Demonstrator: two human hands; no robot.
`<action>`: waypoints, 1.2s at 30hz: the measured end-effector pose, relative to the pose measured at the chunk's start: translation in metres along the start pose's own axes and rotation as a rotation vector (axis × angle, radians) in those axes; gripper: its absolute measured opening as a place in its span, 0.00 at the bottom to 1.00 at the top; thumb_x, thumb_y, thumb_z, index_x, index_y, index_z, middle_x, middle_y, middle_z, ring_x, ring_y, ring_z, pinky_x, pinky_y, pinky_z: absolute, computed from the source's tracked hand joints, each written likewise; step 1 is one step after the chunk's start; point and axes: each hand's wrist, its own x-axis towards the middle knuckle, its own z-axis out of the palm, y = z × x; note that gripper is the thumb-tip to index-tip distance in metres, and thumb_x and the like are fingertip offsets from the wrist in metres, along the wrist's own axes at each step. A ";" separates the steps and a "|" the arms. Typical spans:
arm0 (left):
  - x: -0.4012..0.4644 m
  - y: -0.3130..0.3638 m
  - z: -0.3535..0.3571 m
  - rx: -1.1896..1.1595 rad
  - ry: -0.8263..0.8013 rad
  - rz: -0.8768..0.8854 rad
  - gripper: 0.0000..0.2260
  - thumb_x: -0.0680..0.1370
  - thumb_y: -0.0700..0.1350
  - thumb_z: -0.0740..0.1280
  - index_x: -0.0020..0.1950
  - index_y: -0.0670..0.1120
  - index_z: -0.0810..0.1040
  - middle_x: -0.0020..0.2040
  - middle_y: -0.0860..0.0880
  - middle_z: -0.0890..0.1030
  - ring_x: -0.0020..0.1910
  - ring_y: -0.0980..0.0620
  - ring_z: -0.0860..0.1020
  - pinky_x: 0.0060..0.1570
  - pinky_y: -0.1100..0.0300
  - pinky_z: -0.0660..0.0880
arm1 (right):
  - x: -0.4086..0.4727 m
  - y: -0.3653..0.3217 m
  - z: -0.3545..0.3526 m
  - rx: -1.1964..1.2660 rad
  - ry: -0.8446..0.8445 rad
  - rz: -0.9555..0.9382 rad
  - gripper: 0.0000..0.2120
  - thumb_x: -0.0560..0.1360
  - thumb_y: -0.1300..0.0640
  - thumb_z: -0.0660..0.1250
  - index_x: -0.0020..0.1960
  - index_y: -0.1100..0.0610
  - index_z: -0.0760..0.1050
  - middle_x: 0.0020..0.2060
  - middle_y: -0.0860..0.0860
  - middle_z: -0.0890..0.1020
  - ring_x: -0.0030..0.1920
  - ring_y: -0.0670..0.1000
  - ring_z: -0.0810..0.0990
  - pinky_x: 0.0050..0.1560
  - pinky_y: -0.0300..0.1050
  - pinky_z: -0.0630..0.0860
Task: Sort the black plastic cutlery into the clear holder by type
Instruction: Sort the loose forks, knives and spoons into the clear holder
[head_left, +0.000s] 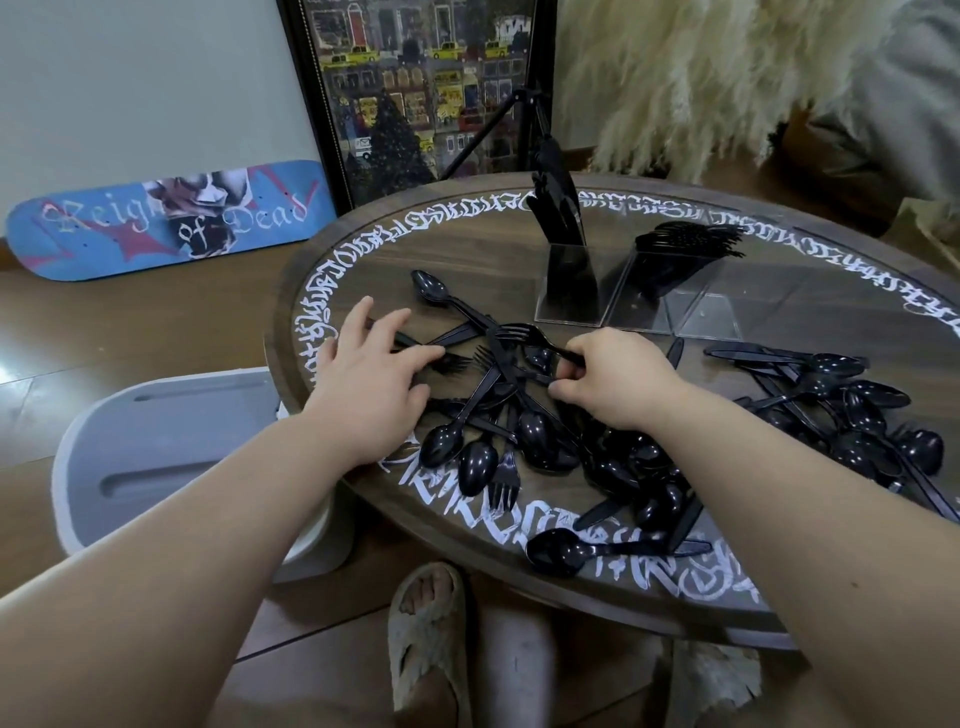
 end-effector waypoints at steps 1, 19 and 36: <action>0.001 0.002 0.002 0.017 -0.032 0.000 0.19 0.81 0.52 0.57 0.72 0.62 0.65 0.78 0.51 0.52 0.76 0.45 0.39 0.72 0.37 0.48 | 0.000 0.000 0.000 0.008 0.003 -0.002 0.08 0.72 0.49 0.68 0.41 0.54 0.75 0.38 0.48 0.79 0.42 0.52 0.77 0.44 0.45 0.74; 0.006 0.016 0.000 0.006 0.035 0.017 0.10 0.78 0.52 0.65 0.58 0.59 0.79 0.69 0.53 0.67 0.76 0.46 0.48 0.70 0.41 0.53 | -0.013 0.009 -0.013 0.031 0.065 -0.048 0.04 0.77 0.56 0.60 0.49 0.52 0.74 0.42 0.47 0.78 0.45 0.53 0.74 0.42 0.42 0.65; 0.004 0.012 -0.012 -0.235 0.395 0.060 0.03 0.76 0.44 0.68 0.49 0.47 0.79 0.52 0.50 0.78 0.56 0.45 0.74 0.55 0.51 0.68 | -0.017 -0.009 -0.018 -0.006 0.059 0.032 0.04 0.75 0.54 0.60 0.47 0.55 0.67 0.40 0.53 0.77 0.43 0.59 0.74 0.39 0.47 0.68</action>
